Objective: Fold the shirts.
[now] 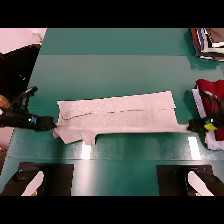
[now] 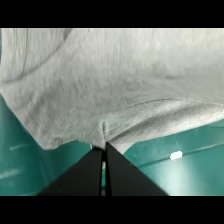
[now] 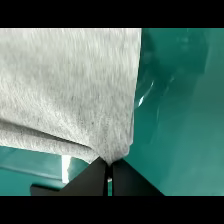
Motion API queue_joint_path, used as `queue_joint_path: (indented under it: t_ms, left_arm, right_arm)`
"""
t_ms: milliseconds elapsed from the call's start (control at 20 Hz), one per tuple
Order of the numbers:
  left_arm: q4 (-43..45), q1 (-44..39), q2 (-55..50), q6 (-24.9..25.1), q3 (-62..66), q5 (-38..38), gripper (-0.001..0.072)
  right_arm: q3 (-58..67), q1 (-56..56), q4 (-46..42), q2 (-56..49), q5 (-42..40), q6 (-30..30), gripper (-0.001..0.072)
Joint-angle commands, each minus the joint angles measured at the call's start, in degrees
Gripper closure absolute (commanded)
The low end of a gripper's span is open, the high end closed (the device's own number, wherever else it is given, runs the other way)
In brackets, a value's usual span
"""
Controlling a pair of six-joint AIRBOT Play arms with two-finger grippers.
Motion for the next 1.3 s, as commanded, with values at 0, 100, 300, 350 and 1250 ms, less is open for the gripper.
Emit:
queue_joint_path:
  t_ms: [0, 100, 300, 350, 1250]
  left_arm:
    - [0.74, -2.95, -7.39, 3.23, 5.68, 8.92, 0.0687]
    - [1.6, -2.89, -14.34, 5.01, 9.9, 13.38, 0.0686]
    - [2.16, -2.89, -26.1, 7.96, 15.74, 19.04, 0.0685]
    - [2.16, -2.89, -28.57, 7.96, 16.63, 20.09, 0.0685]
    - [-11.41, -2.95, -32.44, 7.43, 23.87, 8.11, 0.0685]
  right_arm:
    - [8.7, 4.52, -0.74, -8.37, -5.11, 0.68, 0.0701]
    - [14.71, 6.1, -0.72, -16.04, -6.34, 1.33, 0.0702]
    - [24.7, 7.8, -0.68, -28.17, -7.19, 1.33, 0.0701]
    - [27.08, 7.89, -0.61, -30.82, -7.37, 1.33, 0.07]
    - [17.46, -11.74, 23.45, -36.41, -7.08, -6.97, 0.0196]
